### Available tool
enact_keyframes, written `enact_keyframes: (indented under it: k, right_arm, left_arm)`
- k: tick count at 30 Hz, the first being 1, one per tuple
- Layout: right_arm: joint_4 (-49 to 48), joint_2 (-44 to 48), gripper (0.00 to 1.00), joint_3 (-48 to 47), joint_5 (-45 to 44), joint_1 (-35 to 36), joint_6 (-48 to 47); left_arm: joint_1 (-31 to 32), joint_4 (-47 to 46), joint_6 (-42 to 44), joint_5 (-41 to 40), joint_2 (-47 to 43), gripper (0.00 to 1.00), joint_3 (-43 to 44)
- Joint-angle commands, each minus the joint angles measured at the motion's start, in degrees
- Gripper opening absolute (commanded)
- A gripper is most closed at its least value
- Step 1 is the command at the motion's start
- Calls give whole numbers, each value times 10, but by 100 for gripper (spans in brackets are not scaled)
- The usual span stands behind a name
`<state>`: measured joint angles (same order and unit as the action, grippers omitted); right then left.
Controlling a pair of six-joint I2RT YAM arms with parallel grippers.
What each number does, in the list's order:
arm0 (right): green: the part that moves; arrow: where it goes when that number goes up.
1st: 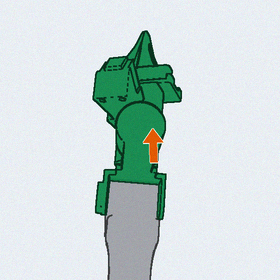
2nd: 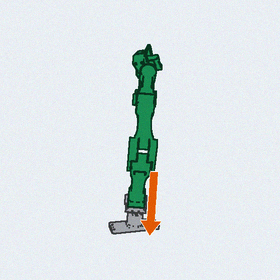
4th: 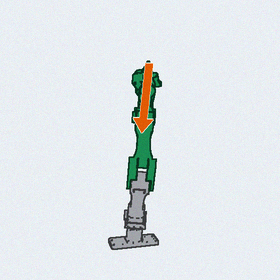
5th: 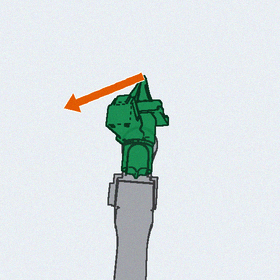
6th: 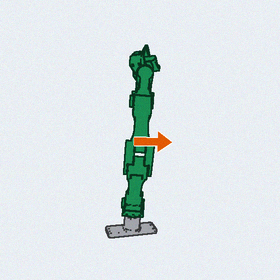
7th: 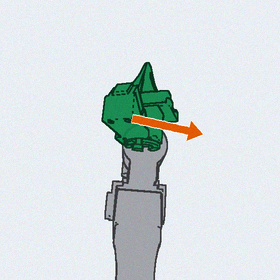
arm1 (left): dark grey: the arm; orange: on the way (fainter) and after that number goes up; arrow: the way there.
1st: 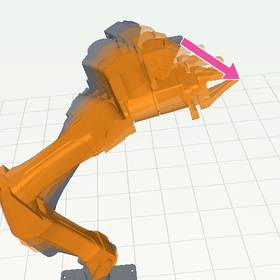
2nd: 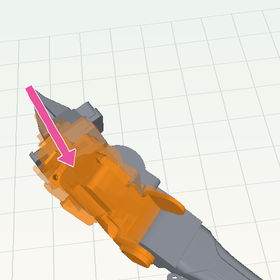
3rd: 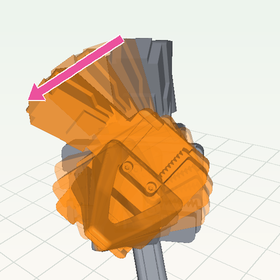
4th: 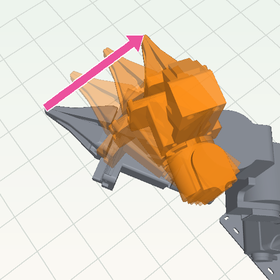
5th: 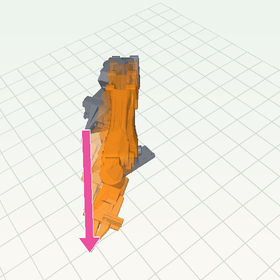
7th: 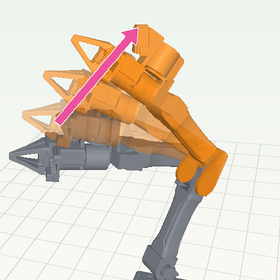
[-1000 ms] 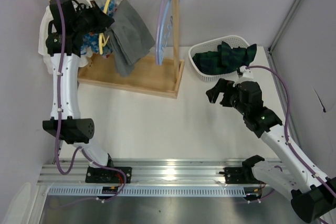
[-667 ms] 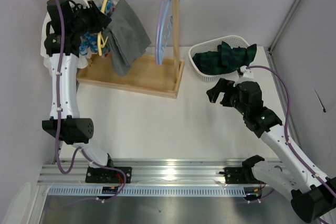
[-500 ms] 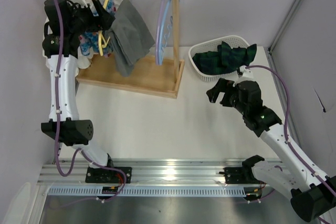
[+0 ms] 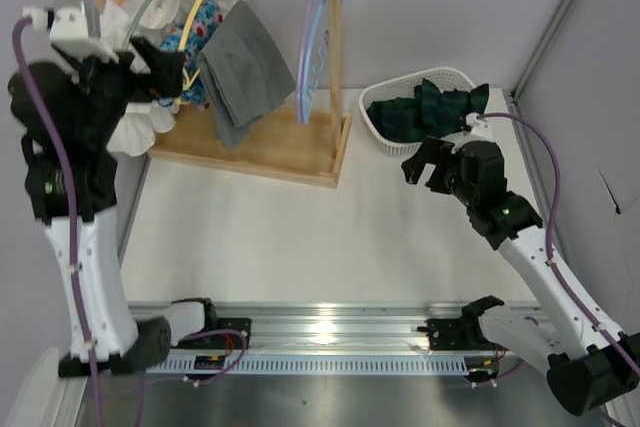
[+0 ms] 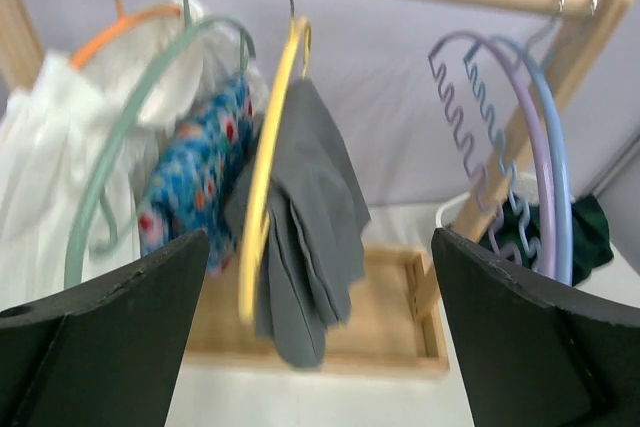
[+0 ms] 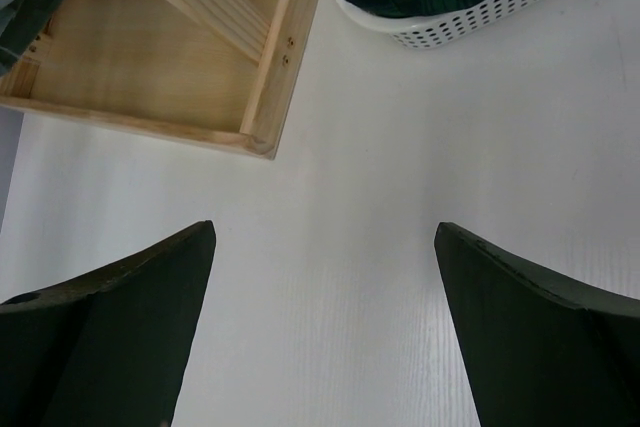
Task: Place the skirt on the hanger
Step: Hang the hanger with skirt onto the clothesline, then grab the skirt from the pile
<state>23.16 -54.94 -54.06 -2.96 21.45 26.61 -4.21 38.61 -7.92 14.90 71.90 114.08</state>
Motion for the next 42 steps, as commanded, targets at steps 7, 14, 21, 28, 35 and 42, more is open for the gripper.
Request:
enact_keyframes:
  k: [7, 14, 21, 28, 35, 42]
  right_arm:
    - [3, 65, 99, -54, -65, -4, -52]
    - [-54, 152, 99, 38, -91, -4, -32]
    - [-108, 189, 99, 124, -78, 1, -11]
    - [-129, 156, 99, 142, -79, 5, -30]
    - [-131, 172, 99, 139, -86, 9, -35]
    - [-126, 177, 99, 136, -104, 9, -44]
  left_arm:
    - [-2, 11, -28, -15, -291, 100, -314]
    - [3, 64, -53, 1, -423, 99, -503]
    - [3, 29, -80, 11, -496, 100, -639]
    - [3, -16, -92, -21, -529, 100, -668]
    - [3, -41, -101, -8, -528, 100, -686]
    - [4, -52, -97, -20, -521, 99, -694]
